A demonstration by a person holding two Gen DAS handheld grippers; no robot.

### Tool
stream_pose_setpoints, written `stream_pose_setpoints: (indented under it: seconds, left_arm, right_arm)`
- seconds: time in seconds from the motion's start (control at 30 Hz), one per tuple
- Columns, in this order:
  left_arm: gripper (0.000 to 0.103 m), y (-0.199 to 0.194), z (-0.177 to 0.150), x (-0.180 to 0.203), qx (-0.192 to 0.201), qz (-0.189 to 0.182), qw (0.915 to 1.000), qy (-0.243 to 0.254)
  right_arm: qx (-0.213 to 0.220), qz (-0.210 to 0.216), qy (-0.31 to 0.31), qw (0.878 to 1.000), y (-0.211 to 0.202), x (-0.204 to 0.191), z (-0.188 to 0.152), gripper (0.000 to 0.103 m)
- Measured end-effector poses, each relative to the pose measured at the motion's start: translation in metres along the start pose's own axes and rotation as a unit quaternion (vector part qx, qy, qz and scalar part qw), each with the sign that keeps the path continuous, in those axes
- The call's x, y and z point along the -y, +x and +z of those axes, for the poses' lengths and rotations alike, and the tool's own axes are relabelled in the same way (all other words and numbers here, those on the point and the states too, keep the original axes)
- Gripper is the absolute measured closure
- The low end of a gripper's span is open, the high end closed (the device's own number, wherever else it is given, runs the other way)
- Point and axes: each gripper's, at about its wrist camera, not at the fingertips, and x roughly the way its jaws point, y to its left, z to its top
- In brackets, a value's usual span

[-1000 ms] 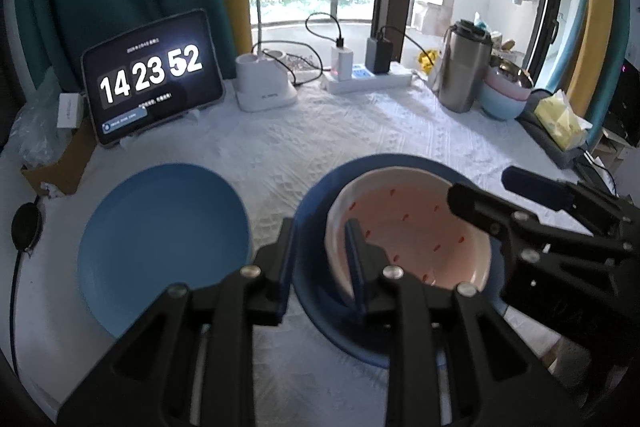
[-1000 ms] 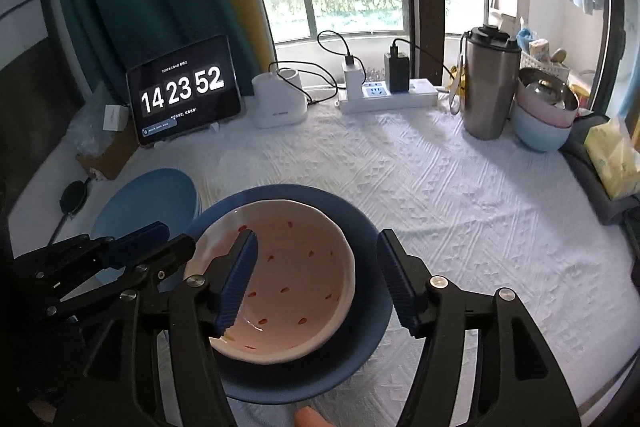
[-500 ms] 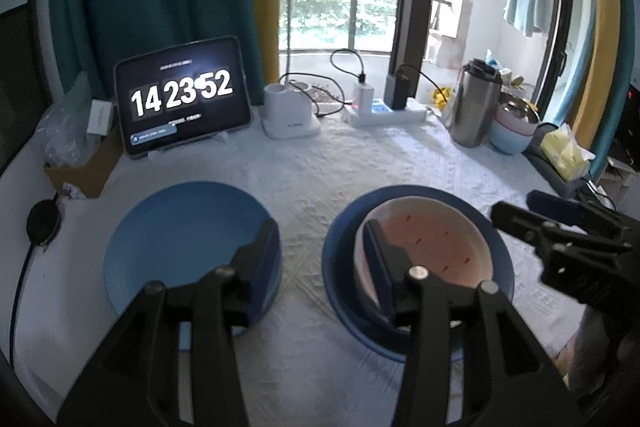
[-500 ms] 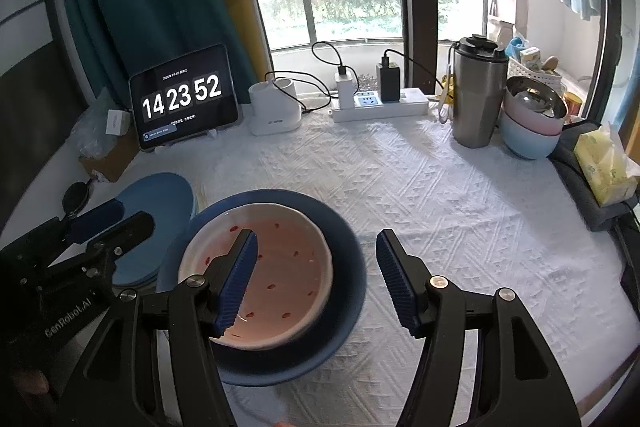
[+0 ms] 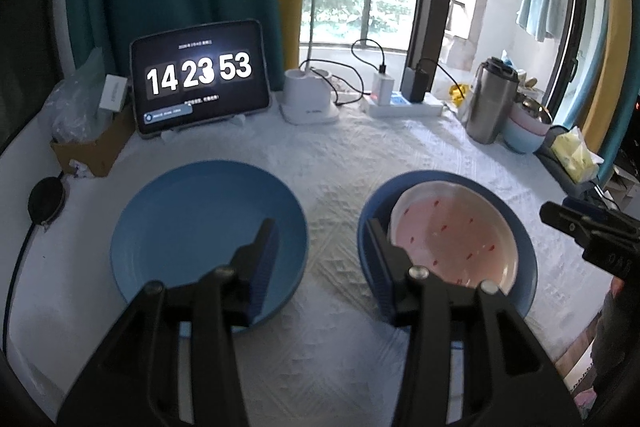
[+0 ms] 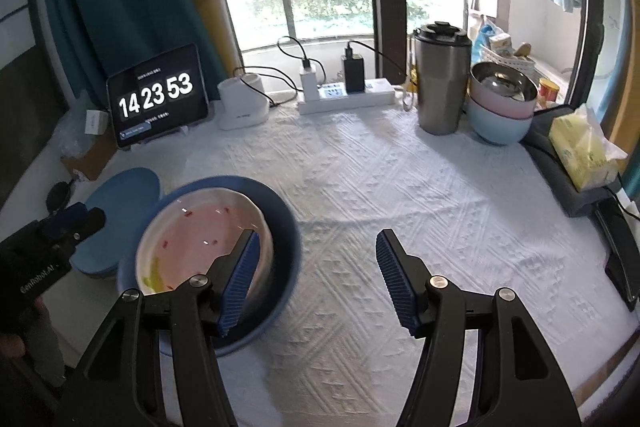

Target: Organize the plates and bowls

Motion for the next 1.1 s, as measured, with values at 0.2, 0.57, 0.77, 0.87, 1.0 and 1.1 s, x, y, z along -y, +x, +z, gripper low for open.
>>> stream_pose_setpoints:
  seconds: [0.2, 0.57, 0.77, 0.87, 1.0, 1.1]
  left_arm:
    - [0.058, 0.007, -0.006, 0.007, -0.014, -0.007, 0.9998, 0.013]
    - [0.058, 0.025, -0.013, 0.017, -0.043, -0.003, 0.9986, 0.030]
    - [0.058, 0.039, -0.014, 0.023, -0.063, 0.008, 0.9971, 0.042]
    - [0.057, 0.041, -0.014, 0.026, -0.064, 0.018, 0.9966, 0.049]
    - [0.057, 0.040, -0.014, 0.030, -0.058, 0.029, 0.9960, 0.061]
    - [0.057, 0.039, -0.015, 0.034, -0.051, 0.044, 0.9953, 0.069]
  right_arm:
    - [-0.015, 0.008, 0.014, 1.000, 0.008, 0.011, -0.008, 0.042]
    - [-0.037, 0.031, 0.010, 0.999, 0.025, 0.008, -0.009, 0.060]
    - [-0.055, 0.045, 0.010, 0.997, 0.039, 0.004, -0.008, 0.061]
    - [-0.063, 0.055, 0.019, 0.996, 0.047, 0.004, -0.009, 0.063]
    - [-0.063, 0.059, 0.019, 0.996, 0.052, 0.000, -0.009, 0.070]
    - [-0.064, 0.063, 0.030, 0.996, 0.055, 0.003, -0.007, 0.070]
